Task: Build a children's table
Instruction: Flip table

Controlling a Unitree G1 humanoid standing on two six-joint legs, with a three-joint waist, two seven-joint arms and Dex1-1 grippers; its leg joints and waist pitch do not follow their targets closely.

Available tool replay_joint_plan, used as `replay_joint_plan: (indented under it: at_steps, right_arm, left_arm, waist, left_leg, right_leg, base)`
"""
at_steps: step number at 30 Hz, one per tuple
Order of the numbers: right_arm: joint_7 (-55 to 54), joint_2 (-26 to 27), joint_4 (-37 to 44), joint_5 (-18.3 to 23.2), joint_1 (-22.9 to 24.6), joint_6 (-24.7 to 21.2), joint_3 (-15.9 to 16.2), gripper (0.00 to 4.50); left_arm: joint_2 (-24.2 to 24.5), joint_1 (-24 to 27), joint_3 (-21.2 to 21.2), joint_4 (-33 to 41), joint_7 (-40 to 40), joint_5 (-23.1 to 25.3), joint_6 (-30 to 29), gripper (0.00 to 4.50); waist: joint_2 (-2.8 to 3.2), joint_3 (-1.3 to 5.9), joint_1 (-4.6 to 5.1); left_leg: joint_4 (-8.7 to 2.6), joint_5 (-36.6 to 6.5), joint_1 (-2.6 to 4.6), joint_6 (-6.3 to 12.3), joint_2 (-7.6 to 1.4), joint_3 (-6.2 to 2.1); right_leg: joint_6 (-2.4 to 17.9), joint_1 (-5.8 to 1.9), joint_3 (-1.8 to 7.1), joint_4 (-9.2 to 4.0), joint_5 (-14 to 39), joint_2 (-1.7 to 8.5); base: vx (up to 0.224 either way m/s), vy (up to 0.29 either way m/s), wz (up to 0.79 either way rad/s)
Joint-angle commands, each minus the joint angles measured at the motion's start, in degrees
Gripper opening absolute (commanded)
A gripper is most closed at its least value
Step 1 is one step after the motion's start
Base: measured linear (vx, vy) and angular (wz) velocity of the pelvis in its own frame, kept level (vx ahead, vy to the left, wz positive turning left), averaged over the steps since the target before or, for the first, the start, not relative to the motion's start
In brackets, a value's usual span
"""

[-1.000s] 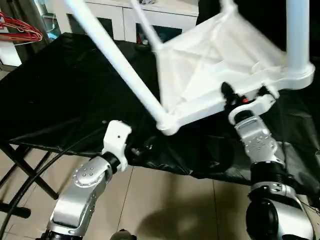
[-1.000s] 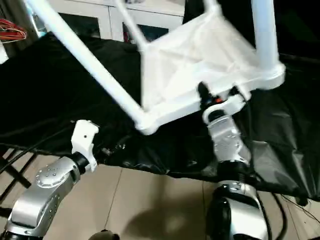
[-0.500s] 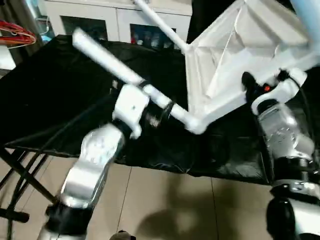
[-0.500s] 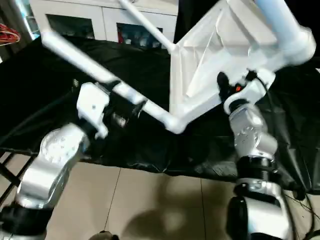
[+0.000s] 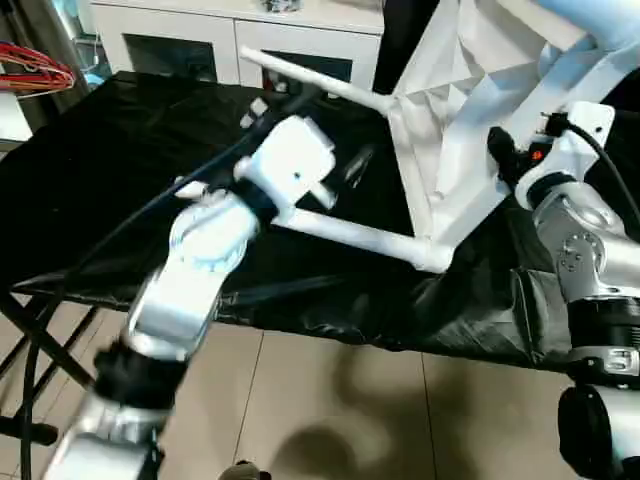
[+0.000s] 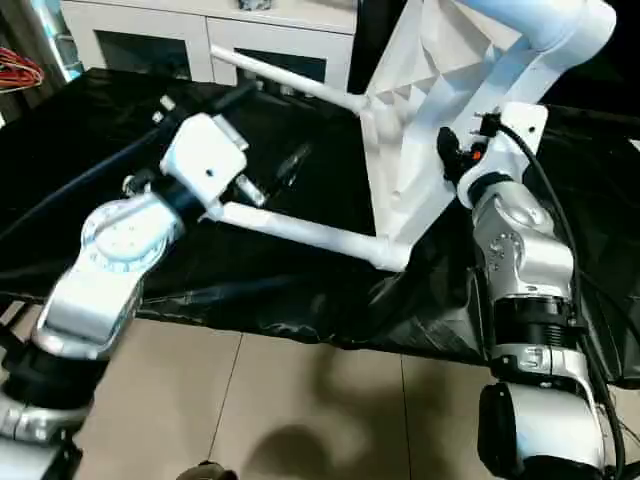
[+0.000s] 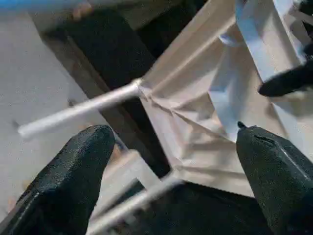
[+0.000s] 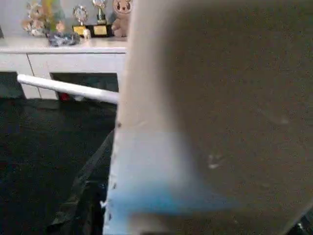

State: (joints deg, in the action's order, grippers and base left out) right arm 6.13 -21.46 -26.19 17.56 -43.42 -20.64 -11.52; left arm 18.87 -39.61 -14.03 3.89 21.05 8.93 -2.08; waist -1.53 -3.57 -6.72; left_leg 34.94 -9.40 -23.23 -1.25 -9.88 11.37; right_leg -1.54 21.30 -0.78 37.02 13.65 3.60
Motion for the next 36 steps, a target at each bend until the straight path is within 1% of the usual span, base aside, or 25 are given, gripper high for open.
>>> replay_joint_plan:
  at_steps: [1, 3, 4, 5, 6, 7, 8, 9, 12, 13, 14, 15, 16, 18, 20, 22, 23, 25, 27, 29, 31, 32, 33, 34, 36]
  right_arm:
    - [-2.0, -1.9, -1.2, -3.1, -0.1, -1.3, 0.4, 2.05]
    - [-0.9, -2.3, -1.9, -5.0, -0.8, -1.5, 2.3, 2.05]
    - [0.0, -2.5, -2.8, -5.9, -1.7, -1.6, 3.4, 2.05]
    - [0.0, -2.5, -2.8, -5.9, -1.7, -1.7, 3.5, 2.05]
    - [0.6, -2.7, -3.5, -6.5, -2.5, -1.9, 4.4, 2.05]
    - [1.0, -2.8, -4.7, -7.2, -3.8, -2.6, 5.5, 2.05]
    - [1.2, -2.8, -5.2, -7.4, -4.4, -2.9, 5.8, 2.05]
    - [1.6, -2.8, -5.8, -7.7, -5.0, -3.1, 6.4, 2.05]
    - [2.3, -2.5, -6.8, -8.0, -5.8, -3.1, 7.2, 2.05]
    - [2.4, -2.4, -7.1, -8.6, -5.8, -3.1, 7.5, 2.57]
    - [2.6, -2.3, -7.2, -9.1, -5.5, -3.0, 7.9, 2.70]
    - [2.6, -2.3, -7.2, -9.1, -5.5, -3.0, 8.0, 2.70]
    - [3.0, -2.1, -7.0, -8.9, -5.2, -3.1, 8.0, 2.76]
    - [3.4, -2.0, -6.9, -8.7, -4.9, -2.9, 8.1, 3.05]
    - [4.6, -1.5, -6.8, -9.4, -3.4, 0.4, 8.7, 3.14]
    - [4.8, -1.0, -6.5, -10.0, -2.1, 2.5, 9.0, 3.18]
    - [4.8, -0.9, -6.5, -10.1, -1.9, 3.2, 9.1, 3.18]
    - [4.9, -0.1, -6.8, -9.8, -1.2, 4.8, 8.6, 3.18]
    - [5.1, 0.2, -7.1, -9.7, -1.1, 5.2, 8.3, 3.18]
    - [4.8, 0.4, -9.4, -10.3, -1.2, 6.5, 8.5, 3.18]
    - [4.9, 0.6, -11.5, -10.3, -1.4, 8.6, 8.2, 3.18]
    - [4.9, 0.6, -11.5, -10.3, -1.4, 8.6, 8.2, 2.91]
    - [4.9, 0.6, -12.4, -10.5, -1.6, 9.0, 8.2, 2.91]
    - [5.4, 0.2, -15.7, -11.6, -2.5, 10.2, 8.8, 2.91]
    - [5.6, 0.0, -16.8, -12.0, -2.7, 10.5, 9.0, 2.80]
  left_arm:
    - [0.3, -1.3, -0.8, -0.5, 0.5, 1.4, 1.8, 4.50]
    - [1.1, -4.1, -1.3, -2.4, 1.1, 3.1, 3.4, 4.50]
    - [1.5, -5.9, -1.3, -3.8, 1.1, 3.8, 4.5, 4.50]
    - [1.5, -6.0, -1.3, -3.8, 1.1, 3.8, 4.5, 4.50]
    - [1.8, -7.5, -1.2, -5.1, 1.1, 4.3, 5.5, 4.50]
    - [2.0, -9.2, -1.0, -6.9, 0.7, 4.9, 7.0, 4.50]
    - [2.0, -9.8, -0.9, -7.5, 0.7, 4.8, 7.4, 4.50]
    - [1.9, -10.4, -0.7, -8.3, 0.4, 4.8, 7.7, 4.50]
    - [2.4, -11.1, -1.0, -8.9, 0.4, 5.5, 8.2, 4.50]
    - [2.1, -11.1, -0.6, -9.2, -0.4, 5.8, 8.7, 4.50]
    - [1.9, -11.0, -0.3, -9.0, -0.4, 5.4, 9.0, 4.50]
    - [1.9, -11.0, -0.3, -9.0, -0.4, 5.4, 9.0, 4.50]
    - [2.0, -11.0, -0.2, -8.9, -0.5, 5.6, 9.1, 4.50]
    - [2.1, -11.1, -0.2, -9.1, -0.8, 5.9, 9.4, 4.50]
    - [2.6, -11.0, 0.3, -10.3, -1.4, 6.6, 10.2, 4.50]
    - [2.9, -11.0, 0.9, -10.9, -2.7, 7.7, 10.5, 4.50]
    - [2.9, -11.0, 1.0, -10.9, -3.0, 7.9, 10.5, 4.50]
    - [3.0, -11.2, 1.9, -11.0, -3.8, 8.0, 10.4, 4.50]
    - [3.1, -11.4, 2.2, -11.1, -4.1, 8.1, 10.3, 4.50]
    - [3.8, -11.7, 2.5, -11.6, -5.0, 9.4, 10.3, 4.50]
    - [4.3, -12.1, 2.9, -12.0, -6.0, 10.2, 10.2, 4.50]
    - [4.3, -12.1, 2.9, -12.0, -6.0, 10.2, 10.2, 4.50]
    - [4.4, -12.3, 3.0, -12.1, -6.2, 10.4, 10.1, 4.50]
    - [4.9, -12.4, 2.9, -12.4, -6.5, 11.4, 10.5, 4.50]
    - [5.1, -12.4, 2.8, -12.4, -6.5, 11.7, 10.7, 4.50]
  waist:
    - [-0.94, 4.42, 0.29]
    - [-0.48, 4.42, 0.35]
    - [-0.60, 4.45, 0.41]
    - [-0.63, 4.37, 0.54]
    - [-0.60, 4.39, 0.46]
    - [-0.40, 4.45, 0.49]
    - [-0.51, 4.49, 0.63]
    - [-0.64, 4.42, 0.73]
    - [-0.63, 4.51, 0.68]
    - [-0.81, 4.49, 0.67]
    - [-0.82, 4.50, 0.58]
    - [-0.72, 4.51, 0.56]
    - [-0.82, 4.54, 0.61]
    - [-0.82, 4.59, 0.60]
    - [-0.88, 4.65, 0.53]
    - [-0.84, 4.79, 0.52]
    - [-0.84, 4.79, 0.52]
    - [-0.79, 5.02, 0.45]
    - [-0.80, 5.11, 0.53]
    - [-0.71, 5.06, 0.62]
    - [-0.65, 4.92, 0.74]
    - [-0.68, 4.91, 0.80]
    - [-0.67, 4.84, 0.78]
    - [-0.63, 4.83, 0.79]
    - [-0.62, 4.84, 0.80]
  left_leg:
    - [-3.72, -6.1, 2.25, -2.76, -2.92, -1.31]
    - [-3.65, -5.8, 2.21, -2.73, -2.89, -1.30]
    - [-3.62, -5.8, 2.26, -2.83, -2.84, -1.26]
    - [-3.66, -6.5, 2.21, -3.13, -2.74, -1.25]
    - [-3.69, -6.7, 2.25, -3.23, -2.78, -1.28]
    - [-3.65, -6.9, 2.35, -3.51, -2.83, -1.35]
    - [-3.67, -6.7, 2.27, -3.62, -2.78, -1.36]
    - [-3.68, -6.7, 2.19, -3.56, -2.78, -1.34]
    - [-3.54, -5.6, 2.13, -3.00, -2.84, -1.30]
    - [-3.49, -5.4, 2.11, -2.62, -2.87, -1.22]
    - [-3.48, -5.2, 2.10, -2.44, -2.85, -1.22]
    - [-3.50, -5.2, 2.13, -2.45, -2.91, -1.24]
    - [-3.51, -5.3, 2.14, -2.47, -2.94, -1.24]
    - [-3.48, -5.1, 2.17, -2.37, -2.99, -1.25]
    - [-3.38, -4.1, 2.06, -1.76, -2.96, -1.20]
    - [-3.24, -3.2, 1.96, -1.24, -2.94, -1.21]
    - [-3.24, -3.2, 1.96, -1.24, -2.94, -1.21]
    - [-3.01, -1.5, 1.89, -0.53, -2.92, -1.17]
    - [-2.94, -0.5, 1.74, 0.08, -2.86, -1.18]
    - [-2.93, -0.8, 1.74, 0.34, -2.90, -1.15]
    - [-3.04, -2.8, 1.81, -0.06, -2.96, -1.14]
    - [-3.06, -3.1, 1.79, -0.15, -2.96, -1.13]
    - [-3.12, -3.4, 1.82, -0.37, -2.98, -1.15]
    - [-3.13, -3.8, 1.84, -0.66, -2.99, -1.15]
    - [-3.12, -4.2, 1.85, -0.74, -2.99, -1.14]
  right_leg:
    - [10.4, -1.29, 1.50, -3.77, -1.1, 3.87]
    - [10.5, -1.20, 1.51, -3.73, -1.3, 3.88]
    - [10.4, -1.15, 1.50, -3.76, -1.3, 3.78]
    - [10.5, -1.15, 1.50, -3.86, -0.3, 3.77]
    - [10.5, -1.17, 1.52, -3.95, 0.1, 3.89]
    - [10.7, -1.12, 1.51, -3.83, -0.1, 3.89]
    - [10.9, -1.22, 1.48, -3.70, -0.7, 3.82]
    - [11.1, -1.21, 1.51, -3.74, -0.9, 3.82]
    - [11.8, -1.35, 1.51, -3.48, -3.0, 3.93]
    - [11.9, -1.36, 1.56, -3.51, -3.5, 3.94]
    - [12.1, -1.41, 1.55, -3.45, -3.6, 3.95]
    - [12.1, -1.37, 1.54, -3.46, -3.5, 3.99]
    - [12.4, -1.41, 1.52, -3.43, -3.6, 3.97]
    - [12.5, -1.40, 1.51, -3.37, -4.0, 3.97]
    - [12.6, -1.44, 1.52, -3.22, -5.7, 3.94]
    - [12.6, -1.44, 1.51, -3.04, -7.0, 3.91]
    - [12.6, -1.44, 1.51, -3.04, -7.0, 3.91]
    - [12.9, -1.44, 1.49, -2.76, -9.6, 3.81]
    - [13.3, -1.45, 1.39, -2.53, -11.3, 3.68]
    - [13.7, -1.35, 1.36, -2.59, -11.3, 3.68]
    - [13.8, -1.25, 1.36, -2.82, -8.9, 3.77]
    - [13.8, -1.25, 1.37, -2.87, -8.5, 3.81]
    - [13.8, -1.28, 1.38, -2.94, -7.8, 3.80]
    - [13.8, -1.17, 1.34, -2.99, -7.3, 3.84]
    - [13.8, -1.16, 1.34, -3.01, -6.7, 3.86]
  base:
    - [0.000, 0.000, 0.00]
    - [0.000, 0.000, 0.00]
    - [0.000, 0.000, 0.00]
    - [0.000, 0.000, 0.00]
    - [0.000, 0.000, 0.00]
    - [0.000, 0.000, 0.00]
    - [0.000, 0.000, 0.00]
    - [0.000, 0.000, 0.00]
    - [0.000, 0.000, 0.00]
    - [0.000, 0.000, 0.00]
    - [0.000, 0.000, 0.00]
    - [0.000, 0.000, 0.00]
    - [0.000, 0.000, 0.00]
    - [0.000, 0.000, 0.00]
    - [0.000, 0.000, 0.00]
    - [0.000, 0.000, 0.00]
    - [0.000, 0.000, 0.00]
    - [0.000, 0.000, 0.00]
    - [0.000, 0.000, 0.00]
    - [0.000, 0.000, 0.00]
    - [0.000, 0.000, 0.00]
    - [0.000, 0.000, 0.00]
    - [0.000, 0.000, 0.00]
    - [0.000, 0.000, 0.00]
    - [0.000, 0.000, 0.00]
